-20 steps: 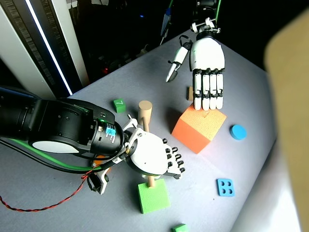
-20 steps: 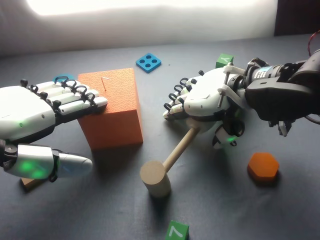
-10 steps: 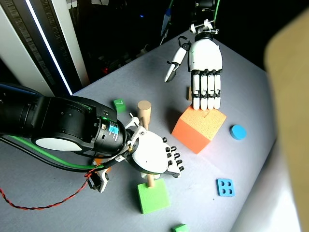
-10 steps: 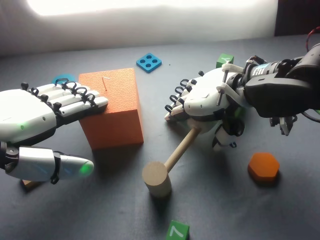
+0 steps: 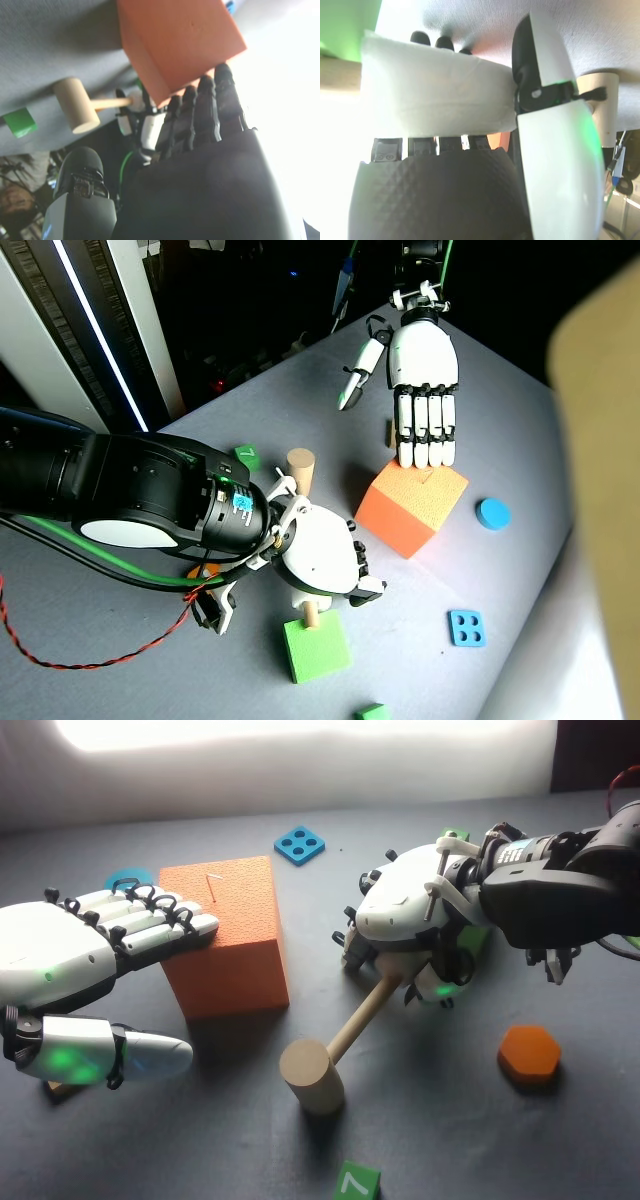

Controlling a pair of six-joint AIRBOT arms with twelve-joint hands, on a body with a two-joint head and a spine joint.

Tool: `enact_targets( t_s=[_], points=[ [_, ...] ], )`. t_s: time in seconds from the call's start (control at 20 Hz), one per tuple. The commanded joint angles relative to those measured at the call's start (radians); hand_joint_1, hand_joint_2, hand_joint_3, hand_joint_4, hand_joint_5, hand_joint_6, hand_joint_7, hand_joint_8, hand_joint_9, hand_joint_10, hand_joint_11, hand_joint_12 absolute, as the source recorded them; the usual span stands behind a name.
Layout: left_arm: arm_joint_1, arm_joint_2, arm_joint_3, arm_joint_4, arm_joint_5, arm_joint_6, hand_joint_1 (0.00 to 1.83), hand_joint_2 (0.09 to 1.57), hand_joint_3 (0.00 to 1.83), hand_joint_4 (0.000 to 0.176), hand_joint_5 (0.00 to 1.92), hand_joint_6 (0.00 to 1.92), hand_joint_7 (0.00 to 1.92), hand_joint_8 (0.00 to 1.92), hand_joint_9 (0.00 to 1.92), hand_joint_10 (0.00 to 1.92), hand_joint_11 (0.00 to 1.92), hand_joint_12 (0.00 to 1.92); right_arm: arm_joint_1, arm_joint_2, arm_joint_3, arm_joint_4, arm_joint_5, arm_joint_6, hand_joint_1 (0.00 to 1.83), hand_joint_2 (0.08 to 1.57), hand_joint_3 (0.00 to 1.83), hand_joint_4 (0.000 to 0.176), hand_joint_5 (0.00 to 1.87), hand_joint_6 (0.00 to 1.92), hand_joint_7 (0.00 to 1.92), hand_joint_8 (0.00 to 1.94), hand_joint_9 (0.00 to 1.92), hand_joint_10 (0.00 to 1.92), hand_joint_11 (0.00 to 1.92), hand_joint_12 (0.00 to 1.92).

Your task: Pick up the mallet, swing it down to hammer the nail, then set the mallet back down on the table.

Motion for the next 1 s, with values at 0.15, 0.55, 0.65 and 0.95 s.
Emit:
enact_targets(
  t_s=[0.15, 0.55, 0.65, 0.95],
  points=[
    [0.001, -0.004, -0.011, 0.0, -0.073, -0.009, 0.0, 1.19, 0.0, 0.0, 0.0, 0.0, 0.02, 0.0, 0.03, 0.01, 0.0, 0.09, 0.006, 0.005, 0.006, -0.006, 0.029, -0.002, 1.03, 1.06, 0.0, 0.0, 0.49, 0.95, 0.54, 1.0, 0.44, 1.21, 0.2, 1.55],
    [-0.001, -0.004, -0.014, 0.016, -0.071, -0.019, 0.0, 1.19, 0.0, 0.0, 0.03, 0.0, 0.07, 0.0, 0.08, 0.01, 0.0, 0.19, 0.007, 0.006, 0.007, -0.006, 0.031, -0.001, 0.86, 1.19, 0.0, 0.0, 0.53, 1.89, 0.56, 1.94, 0.6, 1.92, 0.66, 1.92],
    [-0.004, -0.004, -0.015, 0.019, -0.071, -0.019, 0.0, 1.18, 0.0, 0.0, 0.02, 0.0, 0.07, 0.0, 0.08, 0.01, 0.0, 0.19, 0.007, 0.006, 0.007, -0.006, 0.031, -0.001, 0.84, 1.16, 0.0, 0.0, 0.66, 1.92, 0.74, 1.94, 0.76, 1.92, 0.81, 1.92],
    [-0.005, -0.004, -0.017, 0.025, -0.071, -0.019, 0.0, 1.18, 0.0, 0.0, 0.04, 0.0, 0.1, 0.0, 0.11, 0.01, 0.0, 0.29, 0.013, 0.006, 0.007, -0.006, 0.022, -0.002, 0.83, 1.18, 0.01, 0.0, 1.17, 1.92, 1.27, 1.94, 1.34, 1.92, 1.4, 1.92]
  ],
)
